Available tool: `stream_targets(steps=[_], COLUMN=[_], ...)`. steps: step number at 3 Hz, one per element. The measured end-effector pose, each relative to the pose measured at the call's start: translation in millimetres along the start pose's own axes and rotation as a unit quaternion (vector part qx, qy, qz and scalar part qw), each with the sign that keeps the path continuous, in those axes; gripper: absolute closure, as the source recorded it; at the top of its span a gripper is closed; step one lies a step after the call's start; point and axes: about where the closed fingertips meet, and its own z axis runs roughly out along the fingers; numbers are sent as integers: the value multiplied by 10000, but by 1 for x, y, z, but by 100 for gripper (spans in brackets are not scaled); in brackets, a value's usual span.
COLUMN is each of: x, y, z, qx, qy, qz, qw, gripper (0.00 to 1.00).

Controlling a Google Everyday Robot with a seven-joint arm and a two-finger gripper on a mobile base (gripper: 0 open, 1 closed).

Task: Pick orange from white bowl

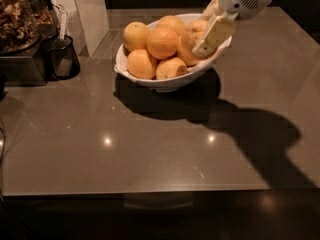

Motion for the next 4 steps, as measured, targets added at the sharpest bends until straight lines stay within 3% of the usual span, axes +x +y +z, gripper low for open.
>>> stream_targets(steps=[1,2,3,4], x=[-7,0,20,33], y=[5,25,55,59], z=[-36,-77,-113,-121], qx=[162,341,622,694], qy=[-833,-1502,-1916,-1907], qz=[-395,-588,-414,-289], qw=[9956,9863,9786,9788], gripper=[100,100,100,100])
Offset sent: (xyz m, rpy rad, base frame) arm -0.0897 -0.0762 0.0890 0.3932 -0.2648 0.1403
